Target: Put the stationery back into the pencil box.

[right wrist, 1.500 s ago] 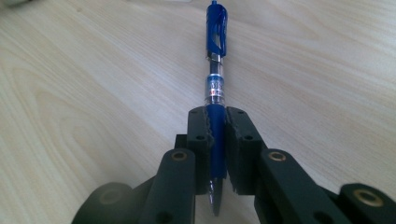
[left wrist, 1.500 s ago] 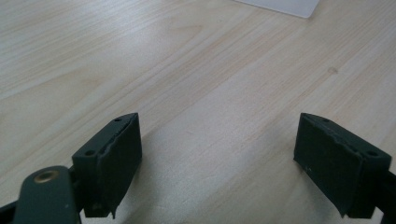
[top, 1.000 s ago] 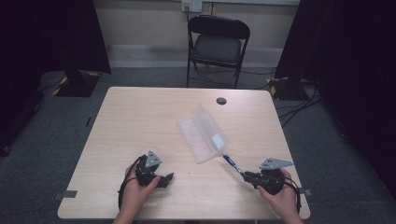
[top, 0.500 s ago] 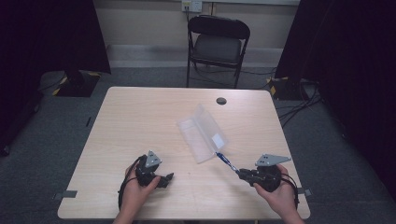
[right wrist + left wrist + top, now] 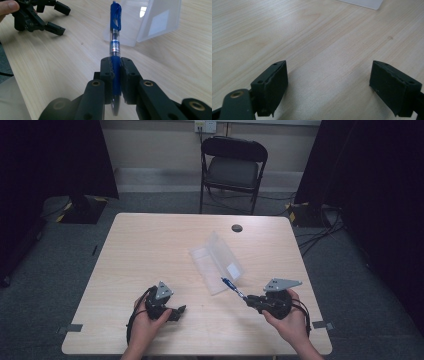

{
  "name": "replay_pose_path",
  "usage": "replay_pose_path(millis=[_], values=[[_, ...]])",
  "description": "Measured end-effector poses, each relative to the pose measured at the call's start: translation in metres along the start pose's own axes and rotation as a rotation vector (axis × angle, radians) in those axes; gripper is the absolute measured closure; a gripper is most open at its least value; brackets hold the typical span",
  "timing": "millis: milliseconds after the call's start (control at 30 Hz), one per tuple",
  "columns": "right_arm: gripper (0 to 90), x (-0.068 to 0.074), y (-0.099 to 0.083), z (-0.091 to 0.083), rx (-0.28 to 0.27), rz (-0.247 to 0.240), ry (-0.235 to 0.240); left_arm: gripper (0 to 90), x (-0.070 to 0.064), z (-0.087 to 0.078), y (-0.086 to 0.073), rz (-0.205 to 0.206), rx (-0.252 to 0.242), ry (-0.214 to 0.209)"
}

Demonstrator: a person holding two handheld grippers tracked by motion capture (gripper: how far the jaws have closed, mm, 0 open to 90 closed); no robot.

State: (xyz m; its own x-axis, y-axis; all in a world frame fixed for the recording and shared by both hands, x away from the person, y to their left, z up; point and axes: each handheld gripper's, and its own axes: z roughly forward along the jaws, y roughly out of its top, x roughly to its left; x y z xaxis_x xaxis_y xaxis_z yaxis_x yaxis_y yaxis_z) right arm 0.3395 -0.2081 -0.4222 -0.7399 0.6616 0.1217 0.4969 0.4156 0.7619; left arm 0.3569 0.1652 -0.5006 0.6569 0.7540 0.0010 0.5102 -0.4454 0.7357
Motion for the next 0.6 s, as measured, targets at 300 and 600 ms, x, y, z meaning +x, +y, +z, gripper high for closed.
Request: replay_pose_path(millis=[300, 600], values=[[81.2, 0.007, 0.017, 0.010, -0.008, -0.006, 0.007, 14.9, 0.000, 0.000, 0.000, 0.000, 0.000, 0.000], [81.2, 0.011, 0.030, 0.022, -0.002, -0.003, 0.002, 14.9, 0.000, 0.000, 0.000, 0.000, 0.000, 0.000]])
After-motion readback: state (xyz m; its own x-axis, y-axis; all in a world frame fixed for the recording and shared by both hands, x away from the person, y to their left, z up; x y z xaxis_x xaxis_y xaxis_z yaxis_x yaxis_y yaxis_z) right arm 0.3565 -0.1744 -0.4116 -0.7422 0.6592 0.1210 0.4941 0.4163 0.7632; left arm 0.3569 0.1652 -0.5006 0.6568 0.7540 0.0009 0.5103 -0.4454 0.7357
